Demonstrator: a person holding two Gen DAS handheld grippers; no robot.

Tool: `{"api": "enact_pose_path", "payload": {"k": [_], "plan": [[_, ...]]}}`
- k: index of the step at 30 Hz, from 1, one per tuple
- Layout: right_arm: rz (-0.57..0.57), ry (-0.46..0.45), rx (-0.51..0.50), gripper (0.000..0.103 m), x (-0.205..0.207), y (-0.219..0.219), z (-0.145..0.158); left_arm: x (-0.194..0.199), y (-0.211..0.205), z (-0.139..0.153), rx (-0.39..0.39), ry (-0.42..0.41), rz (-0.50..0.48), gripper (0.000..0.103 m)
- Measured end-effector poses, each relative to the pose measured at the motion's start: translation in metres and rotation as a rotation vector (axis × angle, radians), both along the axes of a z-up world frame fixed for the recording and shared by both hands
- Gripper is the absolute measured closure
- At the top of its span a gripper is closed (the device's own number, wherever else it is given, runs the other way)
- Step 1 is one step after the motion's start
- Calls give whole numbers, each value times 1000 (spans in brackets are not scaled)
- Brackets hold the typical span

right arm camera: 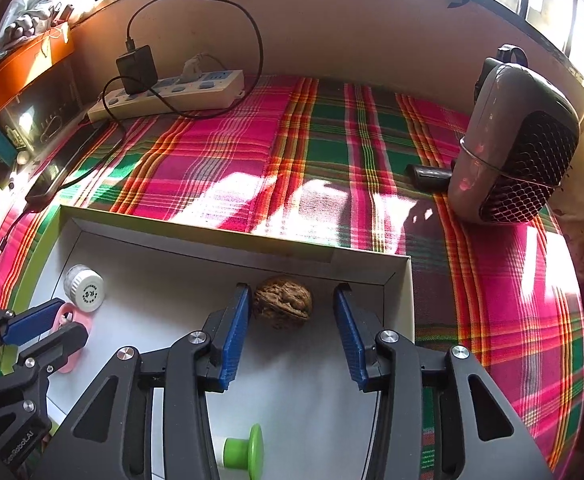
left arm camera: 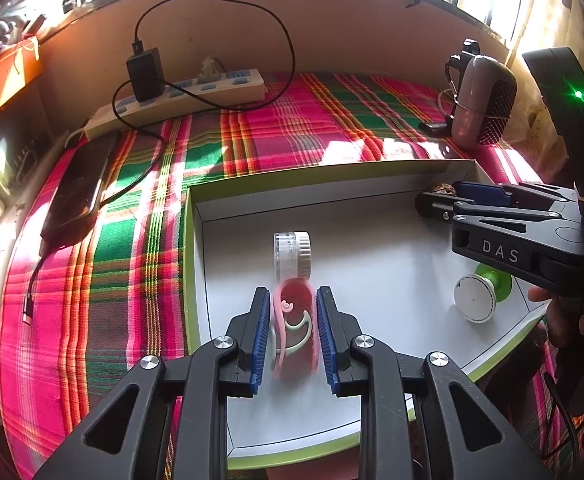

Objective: Organize objects
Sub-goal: 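Open the left gripper to drop the pink clip while the right gripper releases the walnut into the tray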

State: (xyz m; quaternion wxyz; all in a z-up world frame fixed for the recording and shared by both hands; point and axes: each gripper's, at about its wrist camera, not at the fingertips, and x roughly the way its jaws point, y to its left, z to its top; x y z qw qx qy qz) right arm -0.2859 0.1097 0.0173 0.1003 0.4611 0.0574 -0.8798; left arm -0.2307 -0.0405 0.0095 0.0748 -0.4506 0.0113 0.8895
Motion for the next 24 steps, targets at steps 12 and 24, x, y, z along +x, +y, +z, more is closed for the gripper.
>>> {"api": "enact_pose_path", "payload": {"k": [12,24], "plan": [[-11,55,-35,59,22,2,21,20,0,20,0,57,6,77],[-22,114,-76,59,63,8,39,54,3,38,9,110,-2,76]]}}
